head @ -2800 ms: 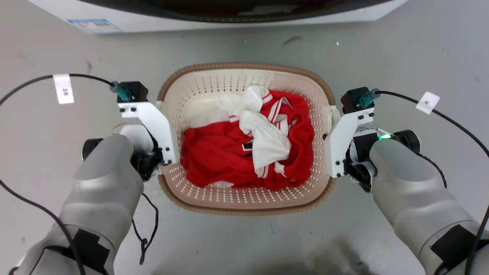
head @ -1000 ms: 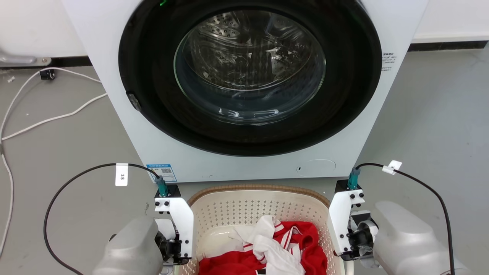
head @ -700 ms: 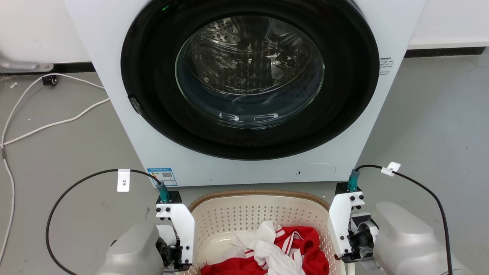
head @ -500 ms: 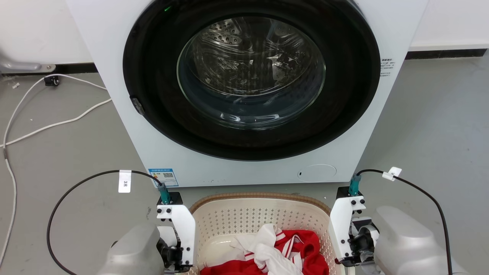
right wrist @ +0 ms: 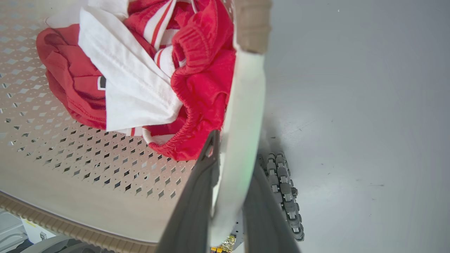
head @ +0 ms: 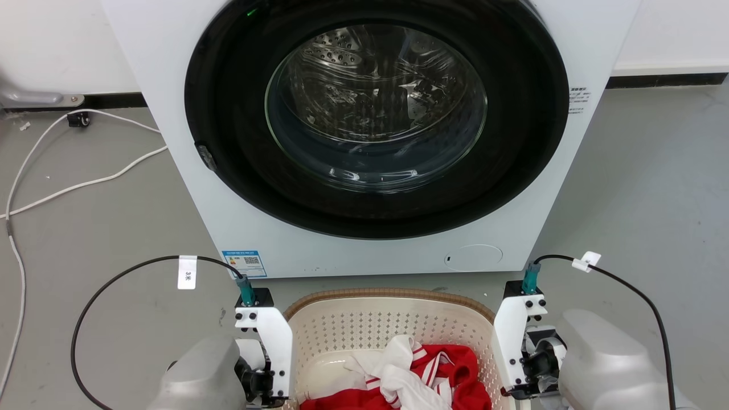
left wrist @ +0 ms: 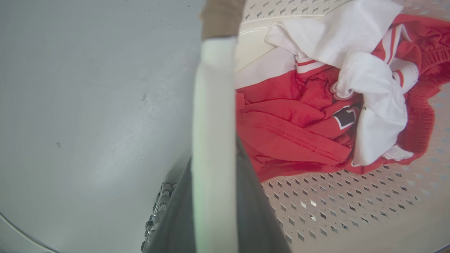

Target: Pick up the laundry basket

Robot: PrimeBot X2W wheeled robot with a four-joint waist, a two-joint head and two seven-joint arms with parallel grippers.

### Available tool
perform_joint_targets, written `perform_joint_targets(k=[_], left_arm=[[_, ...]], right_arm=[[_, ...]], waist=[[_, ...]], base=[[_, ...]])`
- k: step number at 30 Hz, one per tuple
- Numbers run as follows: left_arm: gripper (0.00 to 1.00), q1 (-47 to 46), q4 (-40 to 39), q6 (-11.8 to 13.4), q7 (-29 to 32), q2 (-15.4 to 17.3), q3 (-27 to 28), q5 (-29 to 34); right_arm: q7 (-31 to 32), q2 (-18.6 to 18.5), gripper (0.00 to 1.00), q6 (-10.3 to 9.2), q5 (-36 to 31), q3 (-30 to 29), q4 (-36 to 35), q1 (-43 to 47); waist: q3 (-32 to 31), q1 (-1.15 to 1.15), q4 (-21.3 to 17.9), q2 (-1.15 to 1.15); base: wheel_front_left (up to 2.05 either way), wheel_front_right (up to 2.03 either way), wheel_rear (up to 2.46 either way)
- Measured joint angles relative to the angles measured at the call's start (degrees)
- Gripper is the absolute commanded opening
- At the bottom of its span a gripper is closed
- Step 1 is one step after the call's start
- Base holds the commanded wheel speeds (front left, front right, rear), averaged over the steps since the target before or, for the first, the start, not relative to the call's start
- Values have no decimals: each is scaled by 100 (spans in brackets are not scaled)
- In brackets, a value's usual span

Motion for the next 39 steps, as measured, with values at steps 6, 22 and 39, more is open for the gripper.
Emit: perform_joint_targets(k=[6, 22, 39], left_arm=[[0, 0, 0, 0, -14, -4, -37, -48], [0, 0, 15, 0, -57, -18, -141, -194], [0, 15, 33, 0, -77, -19, -240, -338]], right_arm=[[-18, 0, 0, 0, 34, 5, 35, 0], [-53, 1, 0, 0, 77, 44, 90, -1], [-100, 9, 0, 0, 102, 83, 123, -1]], waist=[[10, 0, 10, 0], [-26, 1, 15, 0], [-39, 0, 47, 0]], base=[[0, 0, 0], [0, 0, 0], [0, 0, 0]])
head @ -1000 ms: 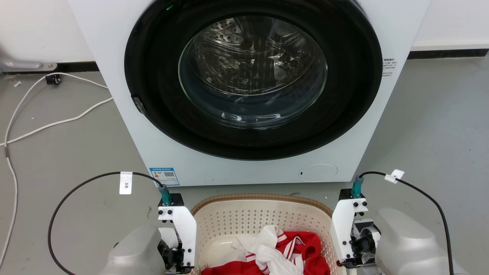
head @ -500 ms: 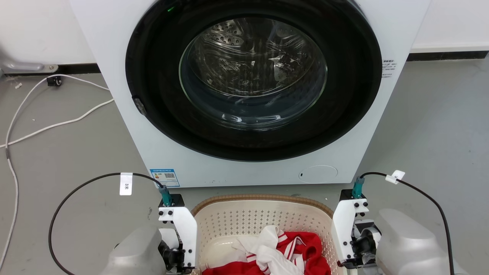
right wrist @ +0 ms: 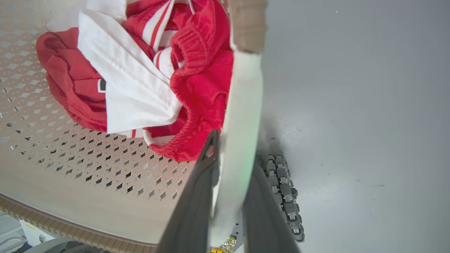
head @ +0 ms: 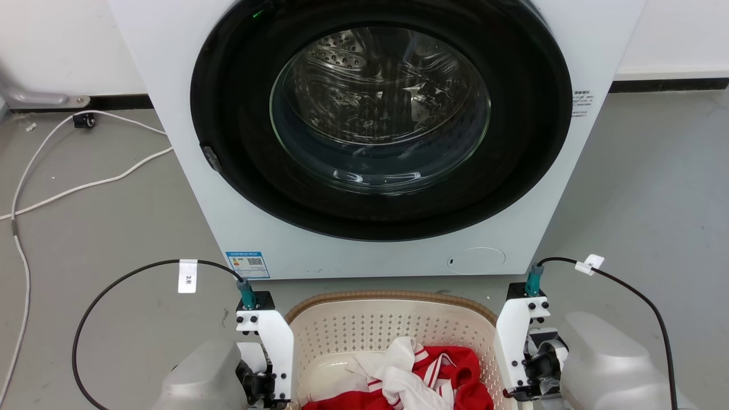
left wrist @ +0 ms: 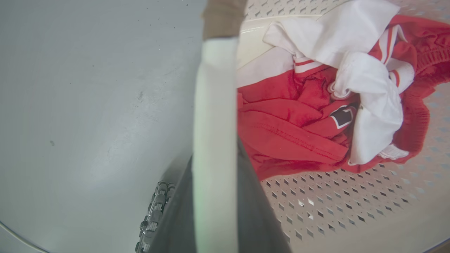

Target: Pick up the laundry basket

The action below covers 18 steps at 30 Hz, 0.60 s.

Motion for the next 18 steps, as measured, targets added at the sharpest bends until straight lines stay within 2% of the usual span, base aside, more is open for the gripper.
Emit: perform_joint_targets(k=[18], left_arm=[[0, 0, 18, 0, -8, 2, -107, -105]], right_arm=[[-60, 9, 0, 0, 40, 36, 19, 0]], waist=[[8, 0, 16, 0]], base=[[0, 0, 0]])
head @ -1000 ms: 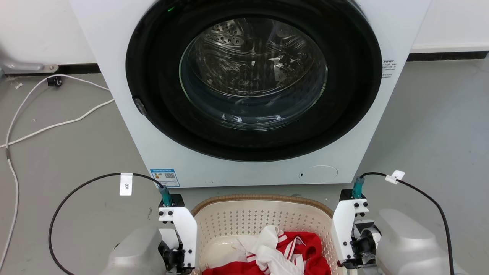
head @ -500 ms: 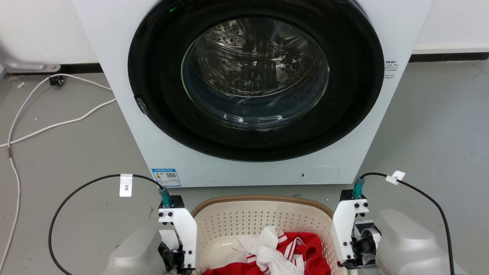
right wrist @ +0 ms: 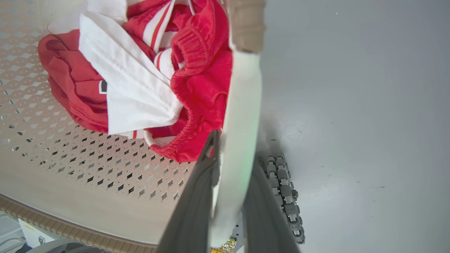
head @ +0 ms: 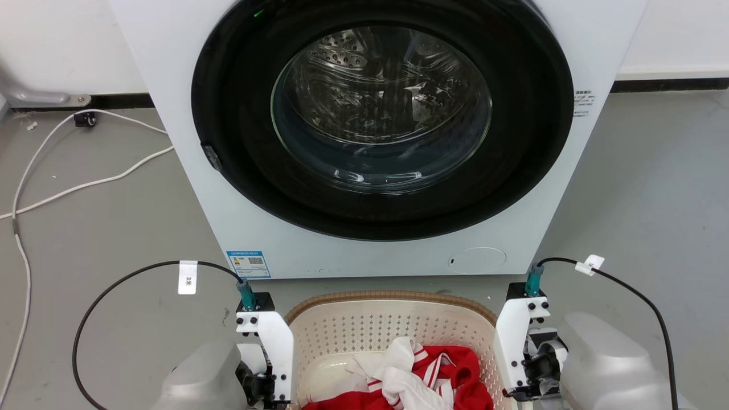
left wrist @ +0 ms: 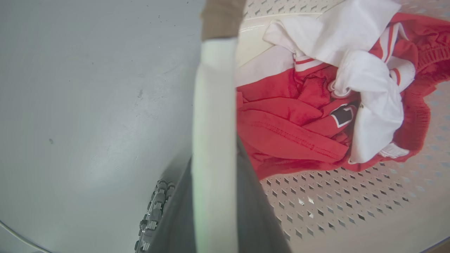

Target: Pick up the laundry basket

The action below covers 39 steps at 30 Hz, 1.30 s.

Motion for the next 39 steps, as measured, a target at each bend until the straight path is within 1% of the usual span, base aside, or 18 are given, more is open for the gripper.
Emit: perform_joint_targets(k=[39], left_arm=[[0, -1, 15, 0, -116, -2, -233, -202]], right_arm=[[-48, -13, 0, 0, 94, 76, 15, 15]], waist=[[3, 0, 56, 0]], base=[[0, 0, 0]])
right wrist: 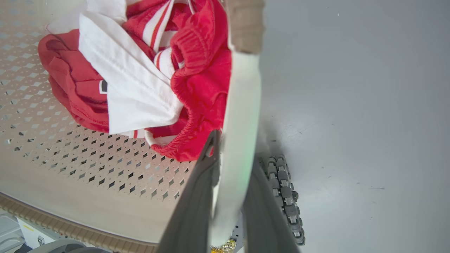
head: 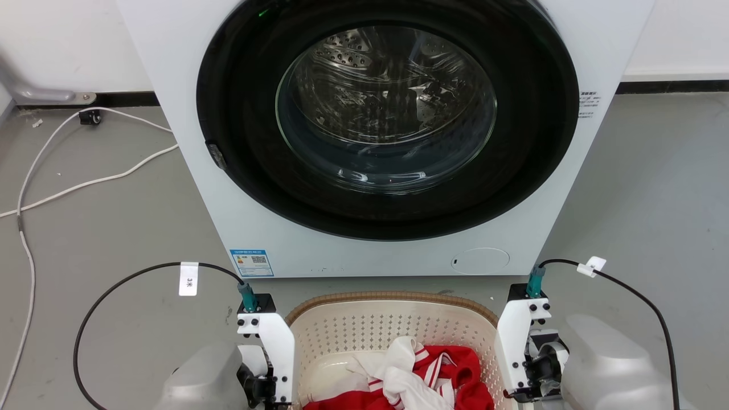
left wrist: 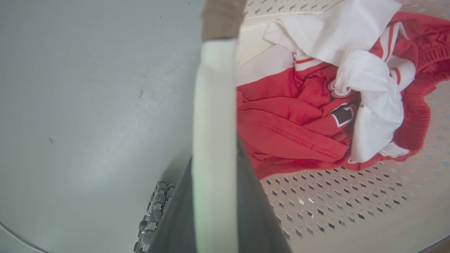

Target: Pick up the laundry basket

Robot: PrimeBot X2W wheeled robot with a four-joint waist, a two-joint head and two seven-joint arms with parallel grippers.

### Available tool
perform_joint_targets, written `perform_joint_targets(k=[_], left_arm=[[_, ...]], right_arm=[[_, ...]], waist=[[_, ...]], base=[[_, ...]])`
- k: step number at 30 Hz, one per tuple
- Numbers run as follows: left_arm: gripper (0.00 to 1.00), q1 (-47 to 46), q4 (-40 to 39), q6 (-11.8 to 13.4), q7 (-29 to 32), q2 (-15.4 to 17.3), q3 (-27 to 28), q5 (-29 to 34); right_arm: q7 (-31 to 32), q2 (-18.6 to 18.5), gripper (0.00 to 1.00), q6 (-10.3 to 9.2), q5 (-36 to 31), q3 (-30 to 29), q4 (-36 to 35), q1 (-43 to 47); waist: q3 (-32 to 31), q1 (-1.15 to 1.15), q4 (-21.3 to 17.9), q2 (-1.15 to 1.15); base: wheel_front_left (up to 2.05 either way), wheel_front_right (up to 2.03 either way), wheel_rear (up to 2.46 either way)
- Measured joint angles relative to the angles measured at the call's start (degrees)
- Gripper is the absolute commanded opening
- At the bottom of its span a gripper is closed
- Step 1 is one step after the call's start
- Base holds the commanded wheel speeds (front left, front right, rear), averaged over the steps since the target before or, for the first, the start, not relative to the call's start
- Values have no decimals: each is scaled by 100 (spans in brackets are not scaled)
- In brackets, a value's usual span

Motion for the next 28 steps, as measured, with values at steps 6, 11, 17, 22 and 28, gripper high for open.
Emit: perform_joint_targets(k=[6, 11, 17, 22, 28], left_arm=[[0, 0, -7, 0, -5, 4, -34, -42], [0, 0, -10, 0, -9, 8, -57, -52], [0, 0, -9, 0, -9, 8, -81, -91], [0, 0, -8, 0, -9, 7, -107, -102], [0, 0, -2, 0, -9, 0, -138, -149]], right_arm=[[0, -2, 0, 0, 2, 8, 0, 5], [1, -2, 0, 0, 10, 10, 0, 7], [1, -3, 0, 0, 18, 14, 1, 9], [43, -9, 0, 0, 51, 16, 1, 15], [97, -19, 0, 0, 59, 15, 2, 30]], waist=[[5, 0, -10, 0], [11, 0, -17, 0], [19, 0, -17, 0], [19, 0, -8, 0], [24, 0, 1, 0]], base=[[0, 0, 0], [0, 0, 0], [0, 0, 0], [0, 0, 0], [0, 0, 0]])
